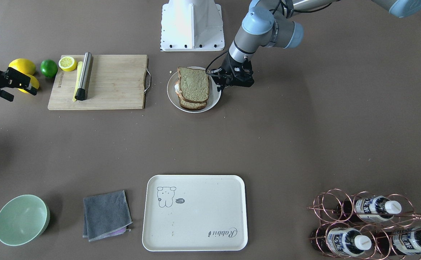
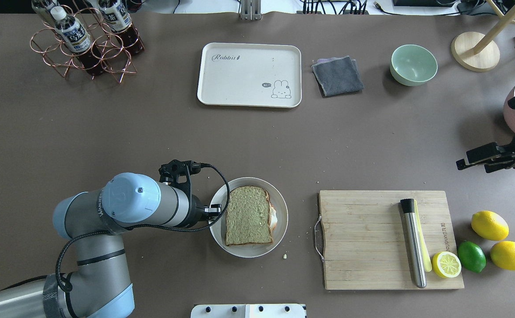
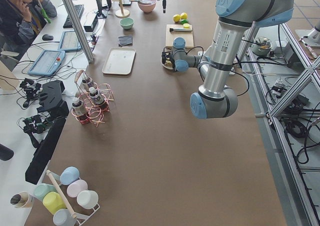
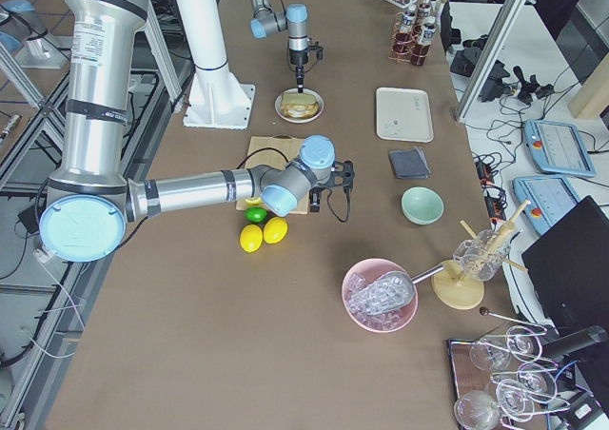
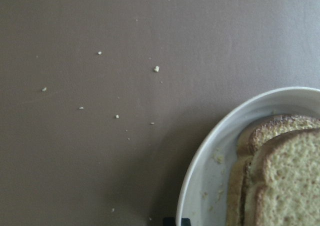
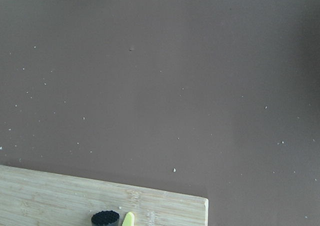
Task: Make sandwich and place on tray
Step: 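Grasp the white plate's rim with the left gripper, then carry the plate with the left gripper toward the cream tray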
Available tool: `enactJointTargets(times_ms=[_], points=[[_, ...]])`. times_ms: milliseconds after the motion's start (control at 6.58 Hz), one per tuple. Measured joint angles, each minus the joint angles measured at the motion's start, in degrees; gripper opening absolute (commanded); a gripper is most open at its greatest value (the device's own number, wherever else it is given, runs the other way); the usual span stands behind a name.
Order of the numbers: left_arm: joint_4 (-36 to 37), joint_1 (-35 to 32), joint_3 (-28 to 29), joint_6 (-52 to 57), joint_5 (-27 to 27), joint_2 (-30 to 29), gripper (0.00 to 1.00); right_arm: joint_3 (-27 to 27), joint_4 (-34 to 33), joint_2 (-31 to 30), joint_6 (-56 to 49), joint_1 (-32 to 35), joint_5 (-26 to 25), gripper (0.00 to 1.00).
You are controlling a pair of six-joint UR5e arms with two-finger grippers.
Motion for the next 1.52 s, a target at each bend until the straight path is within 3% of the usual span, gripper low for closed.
enactJointTargets(times_ms=[456, 1064, 1368, 1520], points=[[-0.2, -1.0, -0.7, -1.9, -0.3, -0.7, 0.0, -0.1, 0.0, 0.0, 0.0, 0.1, -0.1, 1.0], [-2.0, -8.5, -0.8, -2.9, -5.0, -2.9, 0.0, 2.2, -0.1, -4.4, -2.5, 3.1, -0.1, 1.0], [-1.9, -15.2, 5.8, -1.3, -10.9, -8.2, 0.0, 2.4, -0.2, -6.3, -5.2, 5.8, -0.1, 1.0], [-2.2, -18.7, 12.5, 1.7, -13.3, -12.8, 0.0, 2.3, -0.3, -6.6, -5.6, 6.8, -0.2, 1.0]])
